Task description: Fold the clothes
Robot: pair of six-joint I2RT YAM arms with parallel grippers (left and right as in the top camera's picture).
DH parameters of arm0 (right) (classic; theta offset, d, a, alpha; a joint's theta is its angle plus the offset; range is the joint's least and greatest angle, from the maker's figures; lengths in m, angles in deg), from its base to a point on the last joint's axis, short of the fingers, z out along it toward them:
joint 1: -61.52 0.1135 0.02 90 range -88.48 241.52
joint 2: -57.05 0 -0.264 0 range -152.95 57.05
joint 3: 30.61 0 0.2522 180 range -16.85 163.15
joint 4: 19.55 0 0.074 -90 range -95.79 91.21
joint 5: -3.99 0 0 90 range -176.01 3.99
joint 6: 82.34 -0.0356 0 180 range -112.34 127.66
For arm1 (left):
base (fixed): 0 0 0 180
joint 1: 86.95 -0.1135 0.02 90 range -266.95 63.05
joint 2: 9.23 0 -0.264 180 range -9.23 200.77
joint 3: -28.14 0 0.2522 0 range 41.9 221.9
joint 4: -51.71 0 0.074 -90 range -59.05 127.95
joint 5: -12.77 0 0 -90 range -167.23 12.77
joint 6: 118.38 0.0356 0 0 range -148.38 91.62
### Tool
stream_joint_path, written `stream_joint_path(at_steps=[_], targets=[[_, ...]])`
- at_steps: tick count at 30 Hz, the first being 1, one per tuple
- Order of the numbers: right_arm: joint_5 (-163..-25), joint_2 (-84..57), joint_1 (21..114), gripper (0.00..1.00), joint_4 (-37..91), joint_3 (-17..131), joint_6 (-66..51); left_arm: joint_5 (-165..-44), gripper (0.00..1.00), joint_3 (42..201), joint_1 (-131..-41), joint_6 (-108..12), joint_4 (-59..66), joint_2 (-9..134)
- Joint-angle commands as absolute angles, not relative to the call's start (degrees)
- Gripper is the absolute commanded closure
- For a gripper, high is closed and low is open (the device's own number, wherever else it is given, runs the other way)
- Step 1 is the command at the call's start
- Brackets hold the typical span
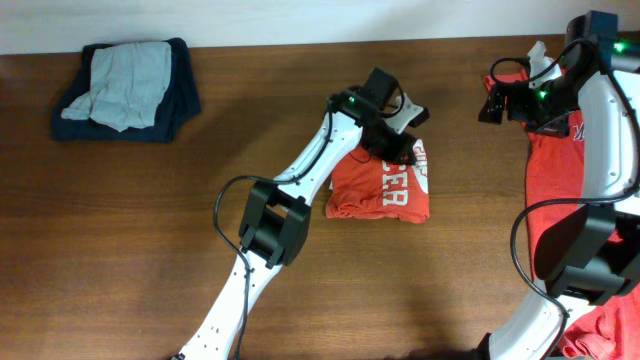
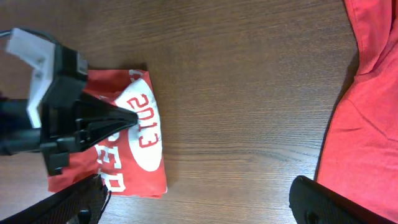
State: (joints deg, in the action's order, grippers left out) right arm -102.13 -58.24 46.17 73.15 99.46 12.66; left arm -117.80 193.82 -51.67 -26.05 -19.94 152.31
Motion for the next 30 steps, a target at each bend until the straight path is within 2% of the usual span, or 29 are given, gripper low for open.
stream_joint_path(at_steps=[1, 8, 14, 20, 25, 30], targets=[[-101.85, -57.03, 46.06, 0.01, 73.3, 100.42, 13.2, -112.64, 0.99, 190.28, -51.51, -26.25, -18.54, 151.19], [-101.85, -57.03, 46.06, 0.01, 73.3, 100.42, 13.2, -115.29, 0.98, 199.15, -51.67, -26.27, -18.98, 147.41], [-101.85, -57.03, 46.06, 0.02, 73.3, 100.42, 13.2, -110.92, 0.95, 201.79, -52.15, -28.85, -25.08, 144.88], [-101.85, -57.03, 46.06, 0.01, 73.3, 100.42, 13.18, -103.6, 0.95, 201.18, -52.15, -28.79, -36.86, 148.79], [-101.85, -57.03, 46.06, 0.01, 73.3, 100.42, 13.2, -103.75, 0.95, 201.16, -52.26, -28.81, -38.58, 153.84], [-101.85, -57.03, 46.06, 0.01, 73.3, 100.42, 13.18, -104.38, 1.0, 203.06, -52.76, -28.83, -37.71, 154.19]])
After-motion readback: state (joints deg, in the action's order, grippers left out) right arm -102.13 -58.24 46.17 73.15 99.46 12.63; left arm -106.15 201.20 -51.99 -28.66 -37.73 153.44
